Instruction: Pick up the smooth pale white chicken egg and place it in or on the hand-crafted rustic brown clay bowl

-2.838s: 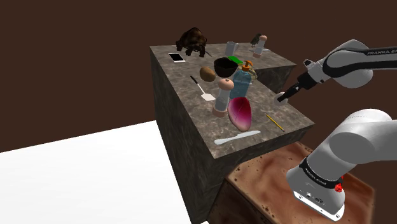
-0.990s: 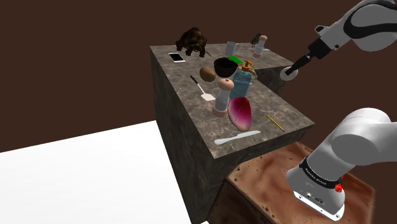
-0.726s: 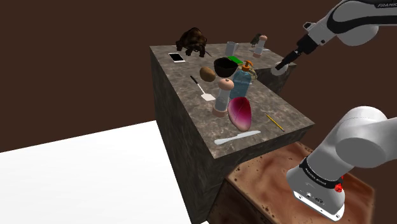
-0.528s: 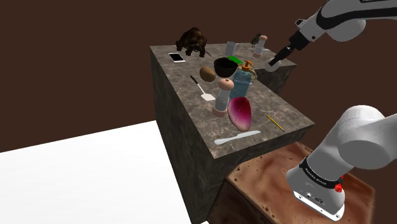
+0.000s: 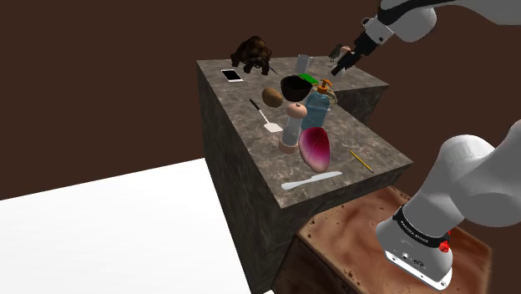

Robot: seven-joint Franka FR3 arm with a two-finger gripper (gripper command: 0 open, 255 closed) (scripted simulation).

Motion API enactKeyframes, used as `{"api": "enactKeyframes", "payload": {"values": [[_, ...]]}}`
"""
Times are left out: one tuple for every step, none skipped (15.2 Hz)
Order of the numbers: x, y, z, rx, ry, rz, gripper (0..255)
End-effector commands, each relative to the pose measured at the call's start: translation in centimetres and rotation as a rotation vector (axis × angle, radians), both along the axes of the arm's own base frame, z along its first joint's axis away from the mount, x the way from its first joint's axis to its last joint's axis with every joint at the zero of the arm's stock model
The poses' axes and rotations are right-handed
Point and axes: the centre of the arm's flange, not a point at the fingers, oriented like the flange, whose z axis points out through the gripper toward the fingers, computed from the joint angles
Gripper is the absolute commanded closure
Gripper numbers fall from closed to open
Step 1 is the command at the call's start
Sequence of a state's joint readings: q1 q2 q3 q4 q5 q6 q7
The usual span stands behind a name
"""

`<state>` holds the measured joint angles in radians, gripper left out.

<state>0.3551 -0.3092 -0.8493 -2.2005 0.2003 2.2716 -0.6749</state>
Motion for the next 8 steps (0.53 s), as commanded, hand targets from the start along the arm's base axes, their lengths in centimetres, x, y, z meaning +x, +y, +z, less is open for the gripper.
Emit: {"api": "enactKeyframes", "payload": {"values": [[2.6, -0.4, 0.0, -0.001, -0.002, 0.000, 255], [3.9, -0.6, 0.0, -0.001, -0.002, 0.000, 255], [5.2, -0.8, 0.1, -0.001, -0.002, 0.000, 255], [6.5, -1.0, 0.1, -0.001, -0.002, 0.000, 255], [7.8, -1.2, 0.1, -0.001, -0.002, 0.000, 255], [9.2, -1.4, 0.2, -0.001, -0.002, 0.000, 255], [10.5, -1.6, 0.2, -0.001, -0.002, 0.000, 255], [11.8, -1.8, 0.2, -0.001, -0.002, 0.000, 255]]}}
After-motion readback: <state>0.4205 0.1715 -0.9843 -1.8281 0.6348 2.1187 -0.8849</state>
